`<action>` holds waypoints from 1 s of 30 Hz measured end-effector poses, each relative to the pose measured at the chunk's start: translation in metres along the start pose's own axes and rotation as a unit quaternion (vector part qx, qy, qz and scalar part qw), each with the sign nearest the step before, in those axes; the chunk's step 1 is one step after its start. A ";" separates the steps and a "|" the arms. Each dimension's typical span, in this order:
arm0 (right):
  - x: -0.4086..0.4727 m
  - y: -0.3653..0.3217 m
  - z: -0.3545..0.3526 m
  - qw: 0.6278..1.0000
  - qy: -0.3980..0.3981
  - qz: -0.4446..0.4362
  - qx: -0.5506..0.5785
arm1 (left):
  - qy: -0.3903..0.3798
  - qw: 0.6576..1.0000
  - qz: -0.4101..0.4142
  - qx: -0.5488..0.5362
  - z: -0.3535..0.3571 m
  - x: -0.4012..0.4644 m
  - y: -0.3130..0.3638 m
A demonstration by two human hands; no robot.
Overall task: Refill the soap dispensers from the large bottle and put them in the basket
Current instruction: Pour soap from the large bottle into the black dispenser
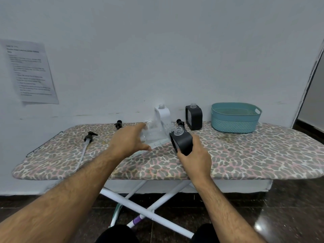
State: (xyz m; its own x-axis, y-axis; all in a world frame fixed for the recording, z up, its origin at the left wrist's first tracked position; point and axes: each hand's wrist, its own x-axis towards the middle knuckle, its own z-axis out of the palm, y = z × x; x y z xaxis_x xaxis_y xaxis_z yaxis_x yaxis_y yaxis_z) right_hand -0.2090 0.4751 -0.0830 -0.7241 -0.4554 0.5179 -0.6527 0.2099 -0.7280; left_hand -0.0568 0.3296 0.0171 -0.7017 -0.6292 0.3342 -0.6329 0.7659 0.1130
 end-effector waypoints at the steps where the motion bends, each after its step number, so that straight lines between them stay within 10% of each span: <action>1: 0.000 0.000 0.000 1.000 0.001 0.000 0.001 | -0.001 1.000 0.003 0.001 0.000 0.001 0.000; 30: 0.003 0.004 -0.001 0.999 0.013 0.033 0.010 | -0.035 0.996 0.023 0.075 -0.015 0.016 0.015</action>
State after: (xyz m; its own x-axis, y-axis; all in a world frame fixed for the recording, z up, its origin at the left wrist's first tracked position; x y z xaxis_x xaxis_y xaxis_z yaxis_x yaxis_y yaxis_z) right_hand -0.2141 0.4755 -0.0838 -0.7706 -0.4186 0.4805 -0.5995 0.2207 -0.7693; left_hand -0.0728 0.3333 0.0387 -0.7492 -0.6048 0.2700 -0.6372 0.7694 -0.0449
